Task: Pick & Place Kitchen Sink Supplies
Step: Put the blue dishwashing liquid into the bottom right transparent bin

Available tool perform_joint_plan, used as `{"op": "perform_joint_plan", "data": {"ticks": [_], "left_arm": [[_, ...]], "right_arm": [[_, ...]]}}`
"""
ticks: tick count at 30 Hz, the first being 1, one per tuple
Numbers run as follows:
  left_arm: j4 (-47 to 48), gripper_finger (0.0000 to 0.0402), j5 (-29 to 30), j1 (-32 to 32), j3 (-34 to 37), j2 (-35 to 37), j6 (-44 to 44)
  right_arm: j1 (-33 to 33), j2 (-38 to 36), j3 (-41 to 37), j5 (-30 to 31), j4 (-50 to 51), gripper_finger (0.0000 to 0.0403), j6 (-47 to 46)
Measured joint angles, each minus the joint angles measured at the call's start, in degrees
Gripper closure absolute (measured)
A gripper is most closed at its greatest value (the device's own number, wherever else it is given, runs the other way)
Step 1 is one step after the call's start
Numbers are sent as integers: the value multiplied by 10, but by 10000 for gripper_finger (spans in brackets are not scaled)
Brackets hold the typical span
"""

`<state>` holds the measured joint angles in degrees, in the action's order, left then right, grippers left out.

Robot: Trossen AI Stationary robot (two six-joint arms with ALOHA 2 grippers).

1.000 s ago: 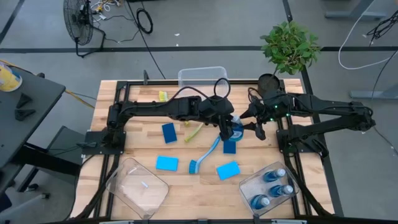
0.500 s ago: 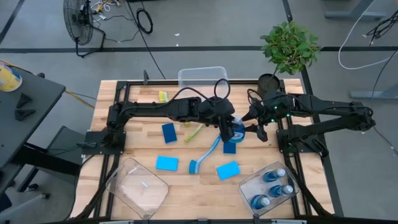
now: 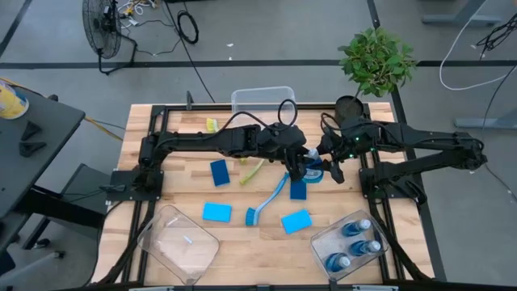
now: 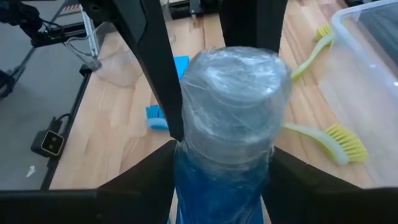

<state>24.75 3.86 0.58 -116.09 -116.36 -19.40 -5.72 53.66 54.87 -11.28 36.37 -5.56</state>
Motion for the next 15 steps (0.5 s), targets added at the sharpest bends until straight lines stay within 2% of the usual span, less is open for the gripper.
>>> {"op": "perform_joint_plan", "data": {"ticks": [7, 15], "left_arm": [[5, 263, -1, 0, 0, 0, -7], [29, 263, -17, 4, 0, 16, -5]], "right_arm": [[0, 3, 0, -3, 3, 228, 2], [0, -5, 0, -26, 2, 229, 20]]}}
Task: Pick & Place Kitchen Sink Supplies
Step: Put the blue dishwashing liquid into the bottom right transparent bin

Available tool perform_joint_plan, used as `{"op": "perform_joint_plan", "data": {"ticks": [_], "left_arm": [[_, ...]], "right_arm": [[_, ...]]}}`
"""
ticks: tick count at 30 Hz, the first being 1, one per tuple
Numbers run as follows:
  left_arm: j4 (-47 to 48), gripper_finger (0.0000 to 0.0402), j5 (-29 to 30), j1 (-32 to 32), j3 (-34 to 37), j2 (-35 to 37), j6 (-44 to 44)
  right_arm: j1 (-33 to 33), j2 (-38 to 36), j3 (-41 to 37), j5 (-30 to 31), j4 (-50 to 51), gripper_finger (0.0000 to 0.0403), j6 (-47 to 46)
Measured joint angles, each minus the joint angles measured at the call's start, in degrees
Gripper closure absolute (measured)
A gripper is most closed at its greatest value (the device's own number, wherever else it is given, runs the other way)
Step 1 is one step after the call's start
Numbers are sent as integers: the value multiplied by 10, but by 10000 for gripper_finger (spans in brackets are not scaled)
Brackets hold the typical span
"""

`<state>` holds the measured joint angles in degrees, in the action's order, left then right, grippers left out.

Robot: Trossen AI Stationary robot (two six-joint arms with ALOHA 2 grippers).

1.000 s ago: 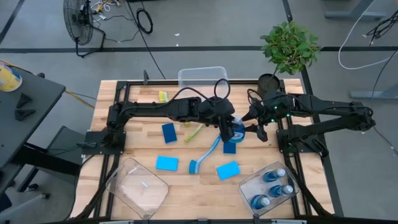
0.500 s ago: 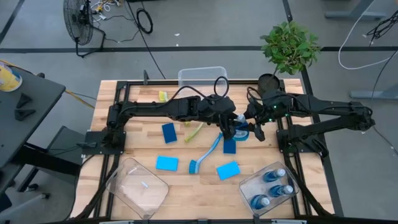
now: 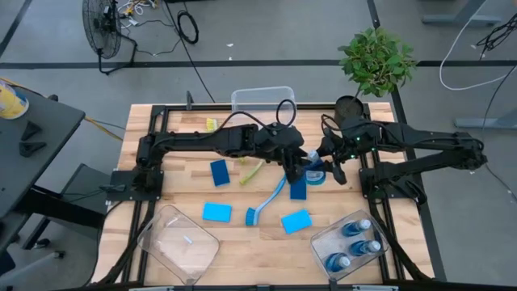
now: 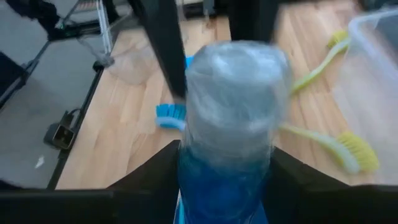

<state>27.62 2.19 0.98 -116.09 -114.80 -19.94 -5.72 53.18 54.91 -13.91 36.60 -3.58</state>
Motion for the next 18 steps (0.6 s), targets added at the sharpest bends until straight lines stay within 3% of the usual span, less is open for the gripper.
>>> {"op": "perform_joint_plan", "data": {"ticks": [9, 18], "left_arm": [[62, 264, -1, 20, -1, 34, 2], [84, 263, 12, 55, -1, 41, 0]], "right_arm": [[6, -25, -1, -34, 24, 231, 2], [72, -68, -1, -144, 15, 233, -52]]}}
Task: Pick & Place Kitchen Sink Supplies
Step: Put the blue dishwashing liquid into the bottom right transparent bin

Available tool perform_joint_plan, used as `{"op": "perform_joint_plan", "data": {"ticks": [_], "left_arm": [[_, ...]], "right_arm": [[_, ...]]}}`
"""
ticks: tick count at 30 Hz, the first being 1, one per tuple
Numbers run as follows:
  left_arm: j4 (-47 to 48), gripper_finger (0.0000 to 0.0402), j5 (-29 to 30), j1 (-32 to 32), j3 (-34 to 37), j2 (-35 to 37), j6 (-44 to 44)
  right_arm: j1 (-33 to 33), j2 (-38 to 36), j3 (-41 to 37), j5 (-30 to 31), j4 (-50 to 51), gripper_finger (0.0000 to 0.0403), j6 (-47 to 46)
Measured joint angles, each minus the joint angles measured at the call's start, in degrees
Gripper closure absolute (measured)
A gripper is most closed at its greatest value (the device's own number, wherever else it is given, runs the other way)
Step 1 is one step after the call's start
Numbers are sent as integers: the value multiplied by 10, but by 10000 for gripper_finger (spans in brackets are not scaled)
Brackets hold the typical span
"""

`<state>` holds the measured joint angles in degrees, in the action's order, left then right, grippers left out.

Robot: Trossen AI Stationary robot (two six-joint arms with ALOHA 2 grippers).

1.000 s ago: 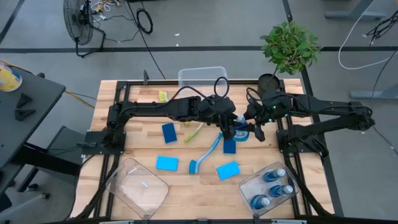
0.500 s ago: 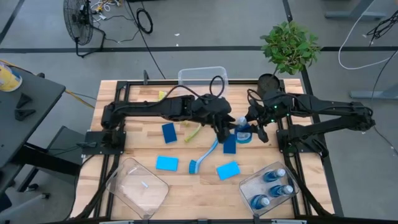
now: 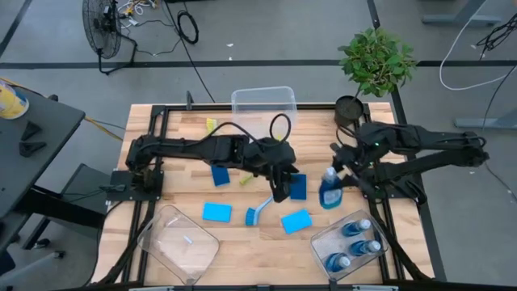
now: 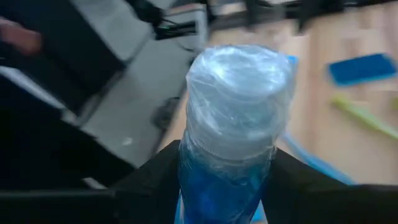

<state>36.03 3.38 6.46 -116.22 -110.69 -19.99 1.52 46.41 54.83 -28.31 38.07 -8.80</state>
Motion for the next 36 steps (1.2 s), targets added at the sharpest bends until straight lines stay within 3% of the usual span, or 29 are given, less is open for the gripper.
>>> {"op": "perform_joint_plan", "data": {"ticks": [4, 10, 18, 24, 36], "left_arm": [[-1, 262, 13, 7, 0, 0, -1], [-1, 262, 22, 9, 0, 0, -4], [-1, 262, 22, 9, 0, -1, -17], [-1, 262, 22, 9, 1, -1, -19], [-1, 262, 22, 9, 1, -1, -19]], "right_arm": [[59, -18, 0, -2, -30, 233, -31], [161, -28, 0, 44, -84, 233, -59], [293, -24, 0, 179, -96, 233, -22], [357, 0, 1, 256, -96, 233, 10], [435, 97, 1, 313, -96, 234, 7]]}}
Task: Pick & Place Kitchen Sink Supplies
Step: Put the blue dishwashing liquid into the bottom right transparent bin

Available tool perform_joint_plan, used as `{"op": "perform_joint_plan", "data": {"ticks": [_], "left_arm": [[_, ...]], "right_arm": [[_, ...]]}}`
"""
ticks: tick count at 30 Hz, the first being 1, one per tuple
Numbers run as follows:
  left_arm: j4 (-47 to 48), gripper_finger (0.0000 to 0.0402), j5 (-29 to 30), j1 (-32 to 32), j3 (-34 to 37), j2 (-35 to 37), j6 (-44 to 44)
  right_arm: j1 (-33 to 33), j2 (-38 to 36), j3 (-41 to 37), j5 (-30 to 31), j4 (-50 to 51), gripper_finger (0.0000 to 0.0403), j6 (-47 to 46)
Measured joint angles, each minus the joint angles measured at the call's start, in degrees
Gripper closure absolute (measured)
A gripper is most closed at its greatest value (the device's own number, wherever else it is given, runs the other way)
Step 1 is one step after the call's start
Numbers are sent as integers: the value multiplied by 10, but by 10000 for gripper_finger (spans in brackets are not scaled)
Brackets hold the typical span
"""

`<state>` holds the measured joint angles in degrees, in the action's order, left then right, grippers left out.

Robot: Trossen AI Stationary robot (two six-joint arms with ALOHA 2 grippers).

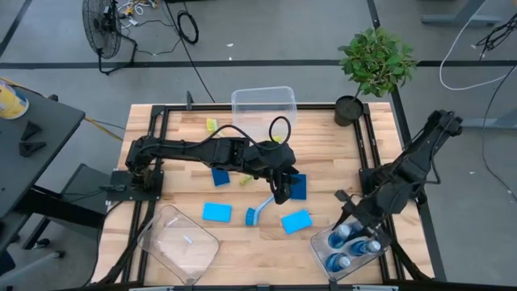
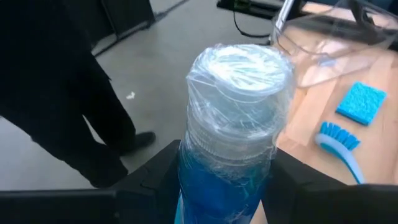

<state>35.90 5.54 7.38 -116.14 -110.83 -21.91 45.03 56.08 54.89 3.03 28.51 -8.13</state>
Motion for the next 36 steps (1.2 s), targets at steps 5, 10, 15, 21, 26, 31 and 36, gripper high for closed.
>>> {"op": "perform_joint_plan", "data": {"ticks": [5, 10, 15, 21, 26, 31, 36], "left_arm": [[0, 262, 0, 0, 0, 0, 0], [0, 262, 0, 0, 0, 0, 0], [0, 262, 0, 0, 0, 0, 0], [0, 262, 0, 0, 0, 0, 0], [0, 262, 0, 0, 0, 0, 0], [0, 262, 0, -1, 0, 0, 0], [0, 262, 0, -2, 0, 0, 0]], "right_arm": [[6, 19, -35, 13, -35, 234, -13], [6, 20, -102, 13, -113, 234, -48], [6, 20, -152, 16, -177, 234, -63], [20, 20, -201, 41, -232, 234, -65], [35, 20, -240, 73, -263, 234, -64], [44, 19, -263, 90, -272, 234, -63], [50, 19, -289, 91, -288, 234, -65]]}}
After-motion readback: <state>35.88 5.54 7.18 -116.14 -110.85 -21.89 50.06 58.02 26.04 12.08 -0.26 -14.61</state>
